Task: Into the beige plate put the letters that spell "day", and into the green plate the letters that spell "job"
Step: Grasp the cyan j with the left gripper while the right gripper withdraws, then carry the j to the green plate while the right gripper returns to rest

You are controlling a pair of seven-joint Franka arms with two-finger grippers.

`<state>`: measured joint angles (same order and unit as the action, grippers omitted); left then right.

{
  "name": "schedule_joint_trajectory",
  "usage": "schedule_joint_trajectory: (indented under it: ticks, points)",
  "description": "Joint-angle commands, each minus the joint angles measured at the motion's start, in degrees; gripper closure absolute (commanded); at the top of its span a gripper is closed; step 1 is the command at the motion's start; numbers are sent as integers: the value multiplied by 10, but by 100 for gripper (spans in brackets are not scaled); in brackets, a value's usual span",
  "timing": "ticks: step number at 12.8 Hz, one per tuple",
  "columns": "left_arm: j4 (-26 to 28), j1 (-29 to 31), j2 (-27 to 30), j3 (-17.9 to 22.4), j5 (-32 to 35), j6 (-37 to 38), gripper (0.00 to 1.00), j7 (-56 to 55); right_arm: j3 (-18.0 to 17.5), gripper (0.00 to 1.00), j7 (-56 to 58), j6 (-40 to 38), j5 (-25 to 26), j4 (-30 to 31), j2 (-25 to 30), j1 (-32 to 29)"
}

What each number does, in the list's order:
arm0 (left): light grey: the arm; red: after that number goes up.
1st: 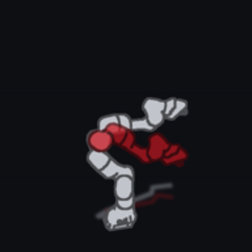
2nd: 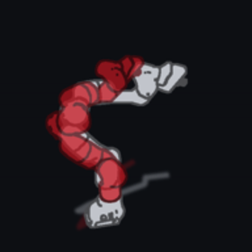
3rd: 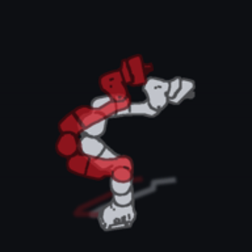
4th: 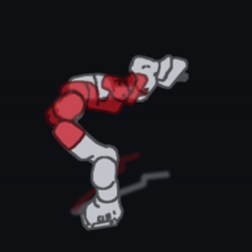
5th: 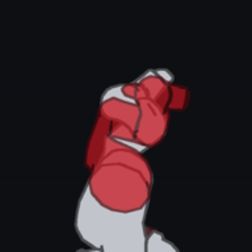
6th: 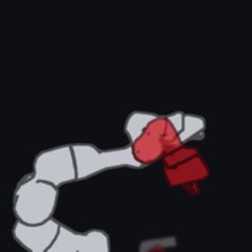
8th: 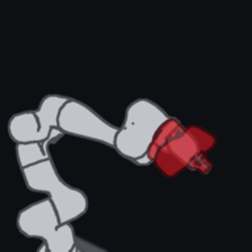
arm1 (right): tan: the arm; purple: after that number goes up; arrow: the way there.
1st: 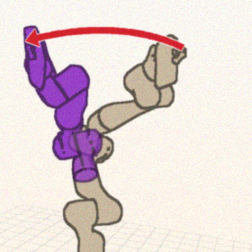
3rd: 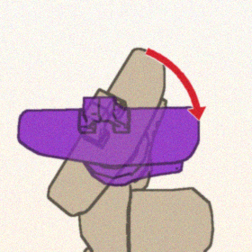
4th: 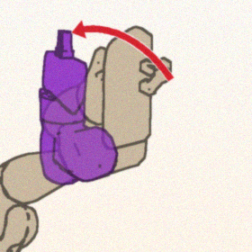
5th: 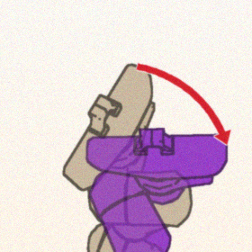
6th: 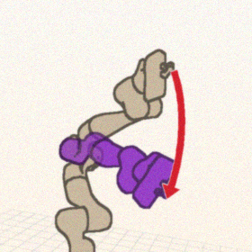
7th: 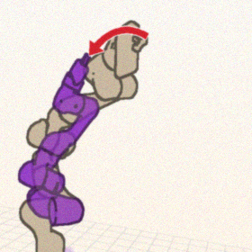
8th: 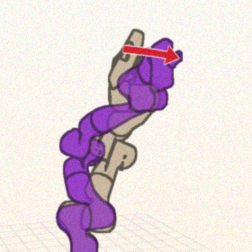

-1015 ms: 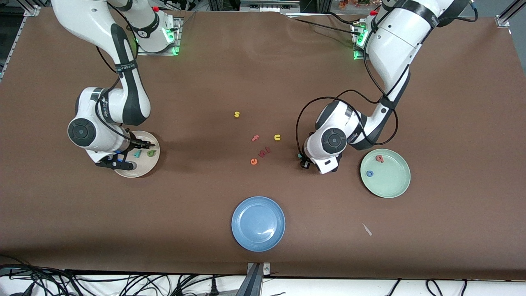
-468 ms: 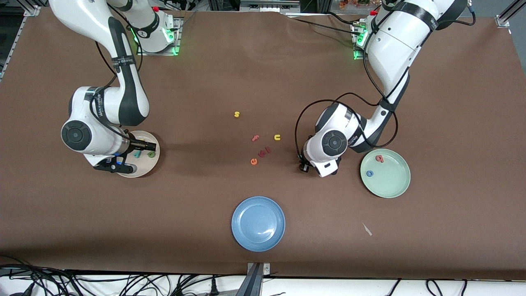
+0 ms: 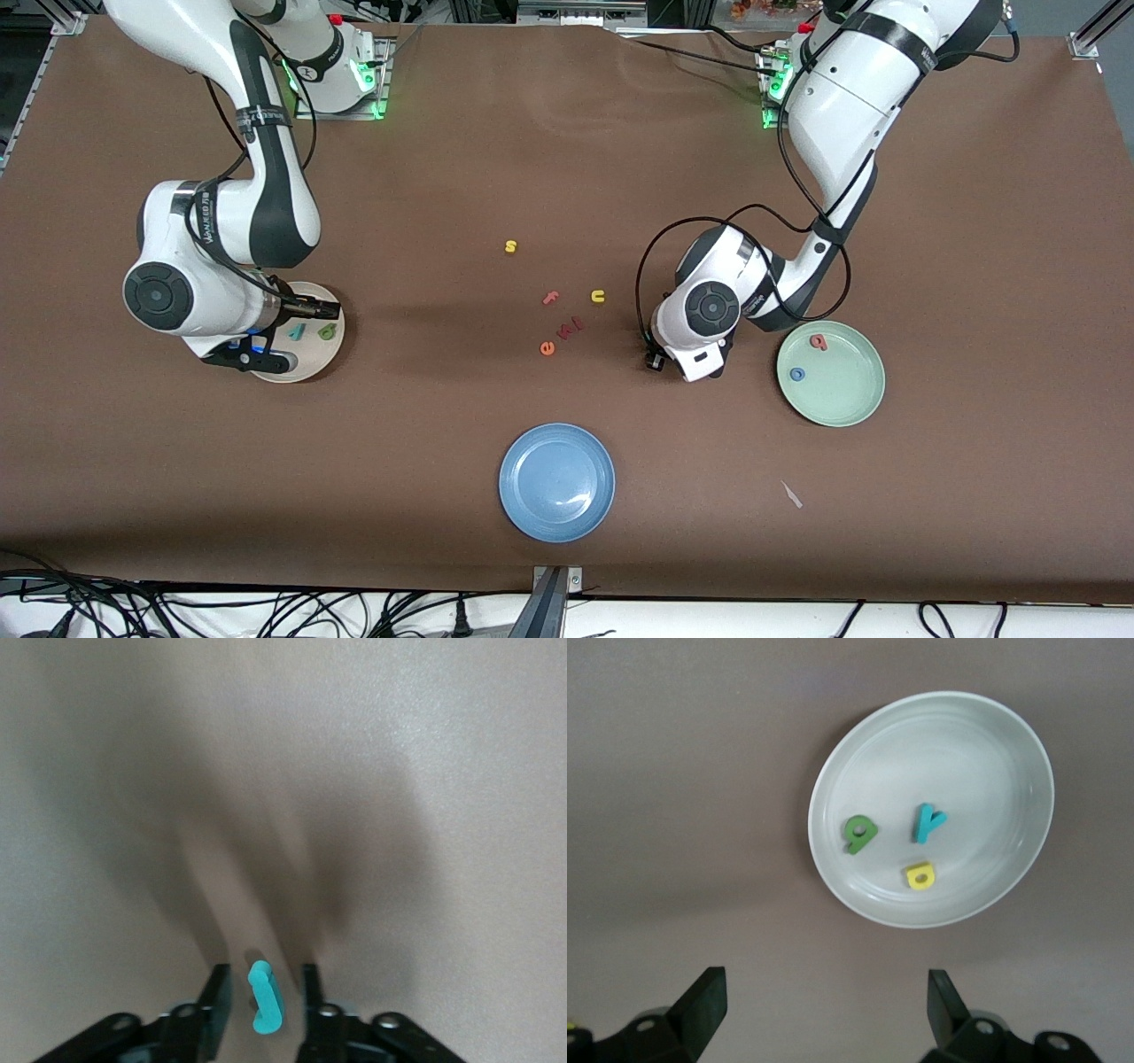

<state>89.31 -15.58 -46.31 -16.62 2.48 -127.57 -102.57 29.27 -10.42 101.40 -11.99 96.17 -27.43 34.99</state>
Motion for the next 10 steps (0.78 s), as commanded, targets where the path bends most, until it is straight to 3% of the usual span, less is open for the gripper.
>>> schedule_joint_trajectory:
  ticks: [1, 3, 5, 6, 8, 10]
  points:
    - [-14, -5, -7, 0, 19, 2, 85, -3, 1, 0, -12, -36, 11, -19, 16, 10]
    - [-14, -5, -14, 0, 17, -4, 94, -4, -19, 0, -17, -38, 25, -11, 47, -3]
    - [-14, -6, -15, 0, 19, -13, 100, -2, -120, 0, -18, -31, 112, 7, 103, -71]
    - [-14, -6, -14, -1, 20, -13, 100, 0, -175, 0, -17, -28, 131, 15, 127, -110]
    - [-15, -5, -5, -2, 33, -9, 100, 6, -244, 0, -12, -21, 130, 29, 177, -187]
    - [-16, 3, 16, -3, 46, 12, 100, 53, -274, 0, 23, -24, 132, 39, 222, -234]
